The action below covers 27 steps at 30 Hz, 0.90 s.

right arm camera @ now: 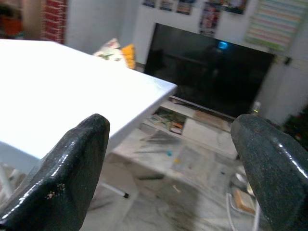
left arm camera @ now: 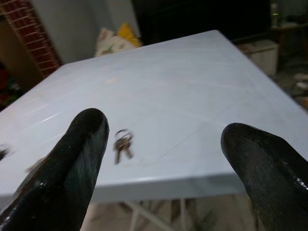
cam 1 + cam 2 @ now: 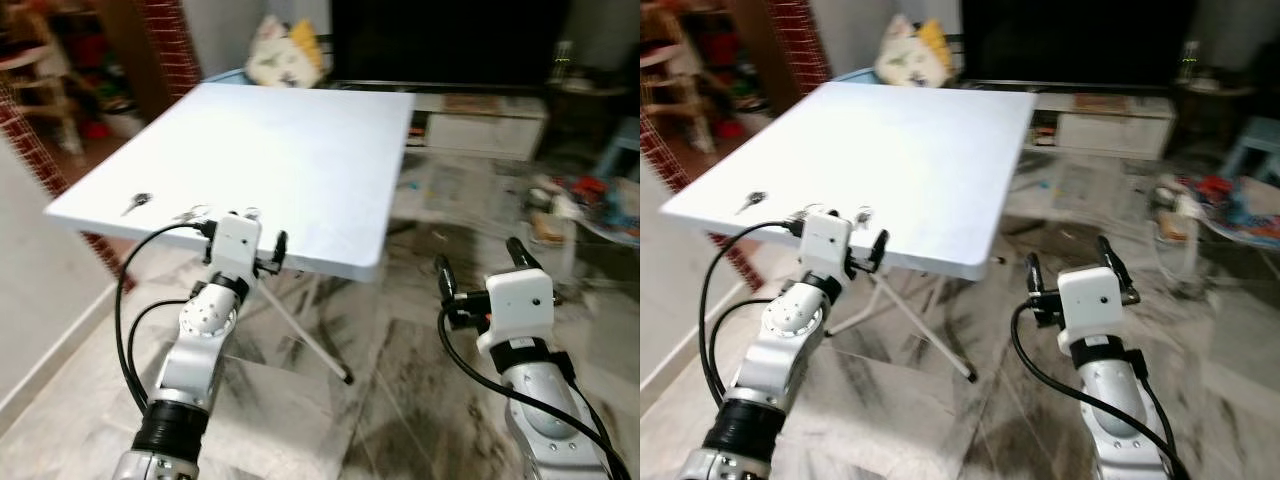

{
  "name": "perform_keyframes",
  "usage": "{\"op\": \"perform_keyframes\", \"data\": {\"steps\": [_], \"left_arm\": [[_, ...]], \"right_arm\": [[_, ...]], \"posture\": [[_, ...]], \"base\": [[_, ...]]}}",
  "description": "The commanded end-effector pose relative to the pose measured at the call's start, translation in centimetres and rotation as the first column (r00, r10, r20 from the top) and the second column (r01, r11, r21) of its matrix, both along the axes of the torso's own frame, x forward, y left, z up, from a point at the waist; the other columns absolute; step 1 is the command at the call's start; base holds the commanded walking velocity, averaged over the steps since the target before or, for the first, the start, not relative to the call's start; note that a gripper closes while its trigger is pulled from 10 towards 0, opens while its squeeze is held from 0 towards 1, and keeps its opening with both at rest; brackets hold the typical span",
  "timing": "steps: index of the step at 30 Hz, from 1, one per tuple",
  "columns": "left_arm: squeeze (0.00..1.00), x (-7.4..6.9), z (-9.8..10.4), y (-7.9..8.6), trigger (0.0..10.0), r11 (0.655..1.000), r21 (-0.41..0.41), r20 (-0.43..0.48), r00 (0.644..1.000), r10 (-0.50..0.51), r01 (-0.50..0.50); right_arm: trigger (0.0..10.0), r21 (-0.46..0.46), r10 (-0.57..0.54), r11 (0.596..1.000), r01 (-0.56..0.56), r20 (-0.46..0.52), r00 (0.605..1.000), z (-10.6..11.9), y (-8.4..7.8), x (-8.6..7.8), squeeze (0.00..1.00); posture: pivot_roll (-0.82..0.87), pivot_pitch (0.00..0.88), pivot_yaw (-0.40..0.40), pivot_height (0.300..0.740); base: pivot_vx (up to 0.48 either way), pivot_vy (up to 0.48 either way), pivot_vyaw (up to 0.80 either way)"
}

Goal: Hang keys on a hook

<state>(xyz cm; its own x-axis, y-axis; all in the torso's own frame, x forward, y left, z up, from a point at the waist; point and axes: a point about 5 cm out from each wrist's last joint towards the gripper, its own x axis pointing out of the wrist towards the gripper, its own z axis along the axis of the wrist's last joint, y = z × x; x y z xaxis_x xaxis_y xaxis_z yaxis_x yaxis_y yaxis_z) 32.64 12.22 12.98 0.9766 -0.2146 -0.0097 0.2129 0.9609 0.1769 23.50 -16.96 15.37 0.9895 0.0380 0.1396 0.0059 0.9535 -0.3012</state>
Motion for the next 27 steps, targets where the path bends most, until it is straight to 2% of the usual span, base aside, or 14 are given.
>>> {"op": "perform_keyframes", "data": {"steps": [1, 5, 12, 16, 22, 27], "left_arm": [[0.0, 0.1, 0.3, 0.9, 10.0, 0.999, 0.011, 0.01, 0.999, 0.038, -0.038], [0.0, 0.1, 0.2, 1.0, 10.0, 0.999, 0.006, 0.01, 0.998, 0.054, -0.054], [0.0, -0.1, -0.7, 1.4, 10.0, 0.996, -0.024, -0.045, 0.996, 0.08, -0.081], [0.0, -0.1, -1.0, 1.4, 10.0, 0.995, -0.05, -0.072, 0.994, 0.077, -0.081], [0.0, 0.0, -0.8, 0.9, 10.0, 0.995, -0.097, -0.079, 0.996, 0.032, -0.04], [0.0, -0.1, -0.9, 0.7, 10.0, 0.99, -0.136, -0.09, 0.996, 0.017, -0.029]], "right_arm": [[10.0, 0.011, 0.026, 1.0, -0.026, 0.006, 1.0, 0.2, 0.6, 0.2, 0.0], [10.0, 0.01, 0.03, 1.0, -0.03, 0.004, 1.0, 0.2, 0.7, 0.2, 0.0], [10.0, 0.011, 0.045, 0.999, -0.045, -0.008, 0.999, 0.0, 0.9, 0.1, 0.0], [10.0, 0.075, 0.014, 0.997, -0.012, -0.022, 1.0, 0.0, 0.6, 0.4, 0.0], [10.0, 0.08, -0.011, 0.997, 0.013, -0.021, 1.0, 0.1, 0.4, 0.7, 0.0], [10.0, 0.119, -0.04, 0.992, 0.042, -0.018, 0.999, 0.1, 0.2, 0.9, 0.0]], "posture": [[-0.03, 0.0, 0.043, 0.74], [-0.03, 0.0, 0.038, 0.74], [-0.02, 0.0, 0.029, 0.74], [-0.02, 0.0, 0.027, 0.74], [-0.02, 0.0, 0.028, 0.74], [-0.02, 0.0, 0.028, 0.74]], "base": [[0.0, 0.0, 0.8], [0.0, 0.0, 0.8], [0.0, 0.0, 0.75], [0.0, 0.0, 0.0], [0.0, 0.0, 0.0], [0.0, 0.0, 0.0]]}}
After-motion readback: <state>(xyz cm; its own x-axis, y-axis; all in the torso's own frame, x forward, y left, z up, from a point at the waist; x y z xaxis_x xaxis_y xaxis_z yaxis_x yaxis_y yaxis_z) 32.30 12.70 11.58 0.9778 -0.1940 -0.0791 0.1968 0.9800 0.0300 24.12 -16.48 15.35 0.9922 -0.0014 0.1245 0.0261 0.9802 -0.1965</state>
